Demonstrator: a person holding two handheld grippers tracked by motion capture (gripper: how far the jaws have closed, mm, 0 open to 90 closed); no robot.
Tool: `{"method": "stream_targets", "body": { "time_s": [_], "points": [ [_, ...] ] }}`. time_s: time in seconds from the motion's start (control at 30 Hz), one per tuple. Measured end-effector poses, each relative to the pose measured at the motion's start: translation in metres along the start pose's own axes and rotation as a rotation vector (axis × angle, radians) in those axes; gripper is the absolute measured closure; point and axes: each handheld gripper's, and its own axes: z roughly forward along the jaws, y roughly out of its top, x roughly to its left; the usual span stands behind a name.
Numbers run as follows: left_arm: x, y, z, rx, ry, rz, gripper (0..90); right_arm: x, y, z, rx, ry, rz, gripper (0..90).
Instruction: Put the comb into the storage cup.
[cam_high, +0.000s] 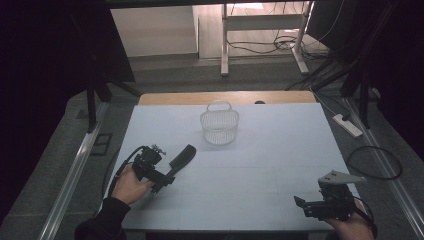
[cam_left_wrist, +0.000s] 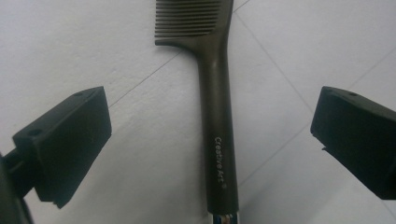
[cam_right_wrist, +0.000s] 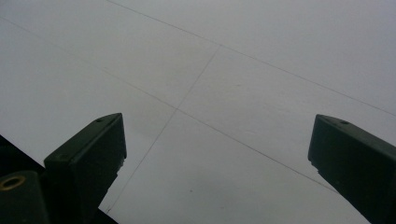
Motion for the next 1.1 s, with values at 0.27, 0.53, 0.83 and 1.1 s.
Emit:
{"method": "stream_targets", "body": {
  "time_s": [0.27,0.53,0.83,1.1],
  "points": [
    [-0.005,0.001,0.021,0.057,0.007,0.035,0.0,0.000,0.000,0.000,0.000,0.000,-0.001,4.9],
    [-0.010,0.001,0.033,0.098,0.045,0.072,0.0,0.000,0.000,0.000,0.000,0.001,-0.004,4.9],
    [-0.012,0.001,0.033,0.101,0.054,0.065,0.0,0.000,0.000,0.000,0.003,0.000,-0.006,4.9],
    [-0.015,0.004,0.031,0.132,0.057,0.054,3.5,0.000,0.000,0.000,0.004,0.001,-0.008,4.9]
  ]
}}
